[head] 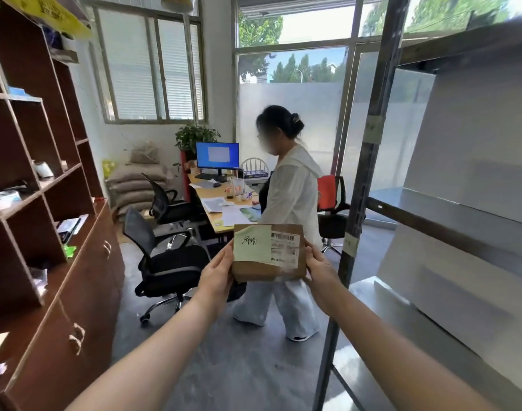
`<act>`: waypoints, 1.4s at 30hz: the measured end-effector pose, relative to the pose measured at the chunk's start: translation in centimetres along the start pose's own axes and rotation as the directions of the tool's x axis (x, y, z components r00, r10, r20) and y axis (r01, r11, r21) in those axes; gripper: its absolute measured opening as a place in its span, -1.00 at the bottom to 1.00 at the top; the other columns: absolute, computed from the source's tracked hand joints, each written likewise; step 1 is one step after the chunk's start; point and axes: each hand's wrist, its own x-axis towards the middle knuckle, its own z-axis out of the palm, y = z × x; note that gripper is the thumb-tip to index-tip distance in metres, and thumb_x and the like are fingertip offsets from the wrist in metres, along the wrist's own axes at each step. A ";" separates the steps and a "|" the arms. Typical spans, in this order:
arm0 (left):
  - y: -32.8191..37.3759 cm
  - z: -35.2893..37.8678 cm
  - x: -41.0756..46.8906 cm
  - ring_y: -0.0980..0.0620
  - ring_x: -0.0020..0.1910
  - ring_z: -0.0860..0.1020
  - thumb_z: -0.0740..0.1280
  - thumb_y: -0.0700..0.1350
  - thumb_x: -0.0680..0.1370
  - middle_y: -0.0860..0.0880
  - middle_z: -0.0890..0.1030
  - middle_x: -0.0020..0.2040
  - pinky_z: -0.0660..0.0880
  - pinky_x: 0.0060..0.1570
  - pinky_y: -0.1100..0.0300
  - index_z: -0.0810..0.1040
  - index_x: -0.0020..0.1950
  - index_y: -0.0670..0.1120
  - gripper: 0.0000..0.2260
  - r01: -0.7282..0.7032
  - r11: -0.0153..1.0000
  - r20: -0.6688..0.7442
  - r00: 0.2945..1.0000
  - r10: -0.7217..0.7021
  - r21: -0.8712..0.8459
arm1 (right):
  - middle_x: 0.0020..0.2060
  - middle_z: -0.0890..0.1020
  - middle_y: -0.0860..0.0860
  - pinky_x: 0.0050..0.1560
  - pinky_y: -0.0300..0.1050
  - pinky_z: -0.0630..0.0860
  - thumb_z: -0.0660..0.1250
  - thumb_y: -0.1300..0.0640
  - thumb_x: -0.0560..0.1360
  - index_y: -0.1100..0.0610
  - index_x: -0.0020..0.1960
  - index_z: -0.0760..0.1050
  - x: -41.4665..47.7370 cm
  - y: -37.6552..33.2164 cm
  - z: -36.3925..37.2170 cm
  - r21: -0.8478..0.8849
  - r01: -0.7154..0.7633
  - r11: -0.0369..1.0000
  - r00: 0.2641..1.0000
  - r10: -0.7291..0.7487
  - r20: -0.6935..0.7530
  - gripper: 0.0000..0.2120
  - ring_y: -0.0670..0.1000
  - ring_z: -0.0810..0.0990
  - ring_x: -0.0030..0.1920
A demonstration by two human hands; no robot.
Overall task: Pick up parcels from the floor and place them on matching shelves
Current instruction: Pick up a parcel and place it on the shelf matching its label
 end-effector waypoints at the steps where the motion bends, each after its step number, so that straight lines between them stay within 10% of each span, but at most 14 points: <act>1: 0.0 -0.5 1.1 0.05 0.10 0.64 0.21 -0.09 0.68 -0.06 0.66 0.21 0.61 -0.18 0.36 0.49 0.45 -0.09 -0.66 0.000 1.000 0.016 1.000 0.000 0.001 | 0.23 0.61 0.11 -0.21 -0.23 0.57 0.03 0.13 0.70 0.06 0.43 0.39 0.5 0.0 0.6 -0.009 0.005 1.000 1.000 -0.005 -0.011 -0.65 -0.08 0.63 0.00; 8: -0.2 -2.3 7.1 0.04 -0.03 0.67 0.21 -0.12 0.68 -0.09 0.68 0.12 0.63 -0.21 0.30 0.52 0.40 -0.11 -0.69 0.059 0.998 0.083 0.995 -0.058 -0.003 | 0.19 0.64 0.05 -0.09 -0.16 0.56 0.01 0.03 0.70 -0.01 0.39 0.43 3.8 1.6 2.5 -0.030 0.015 0.999 0.990 -0.020 -0.142 -0.65 0.01 0.61 0.15; 16: -3.6 -2.2 11.9 -0.15 0.31 0.56 0.24 -0.11 0.67 -0.19 0.63 0.28 0.37 0.44 -0.08 0.54 0.39 -0.15 -0.69 0.161 0.987 0.151 0.976 -0.158 -0.007 | 0.21 0.63 0.04 0.03 -0.10 0.55 0.09 0.04 0.68 -0.07 0.32 0.47 5.6 3.3 0.8 -0.033 -0.009 0.999 0.970 0.001 -0.243 -0.72 0.02 0.57 0.24; 22: -5.1 -1.0 15.3 -0.08 0.17 0.59 0.17 -0.14 0.70 -0.17 0.60 0.27 0.60 0.01 0.27 0.49 0.42 -0.16 -0.68 0.148 0.988 0.205 0.967 -0.154 0.046 | 0.21 0.63 0.06 -0.11 -0.20 0.53 0.07 0.04 0.69 -0.03 0.38 0.43 8.9 3.8 -0.4 -0.054 -0.009 0.999 0.961 -0.007 -0.275 -0.68 -0.06 0.60 0.13; 30: -6.1 -0.3 22.4 -0.04 0.06 0.63 0.18 -0.12 0.69 -0.18 0.61 0.26 0.62 -0.23 0.27 0.50 0.41 -0.12 -0.69 0.168 0.984 0.185 0.967 -0.177 0.062 | 0.19 0.62 0.07 -0.14 -0.18 0.51 0.02 0.02 0.69 -0.01 0.38 0.43 16.0 4.9 -1.4 -0.023 -0.030 0.999 0.955 0.022 -0.294 -0.66 -0.04 0.58 0.14; 37: -6.8 2.9 28.1 -0.07 0.09 0.59 0.21 -0.02 0.68 -0.06 0.69 0.18 0.44 0.13 -0.02 0.59 0.28 0.09 -0.76 0.191 0.966 0.217 0.949 -0.226 0.174 | 0.17 0.62 0.05 -0.14 -0.18 0.50 0.02 0.01 0.69 -0.02 0.37 0.43 21.9 4.3 -4.2 0.007 -0.013 1.000 0.944 0.014 -0.330 -0.67 -0.06 0.59 0.10; 42: -8.3 5.1 31.2 -0.08 0.21 0.58 0.20 -0.09 0.69 -0.12 0.64 0.27 0.52 0.06 0.13 0.53 0.39 -0.05 -0.70 0.202 0.970 0.271 0.934 -0.232 0.135 | 0.08 0.64 0.01 -0.15 -0.18 0.49 0.02 0.00 0.69 -0.01 0.33 0.45 24.5 4.6 -6.4 0.019 0.000 1.000 0.923 0.008 -0.385 -0.68 -0.06 0.61 0.04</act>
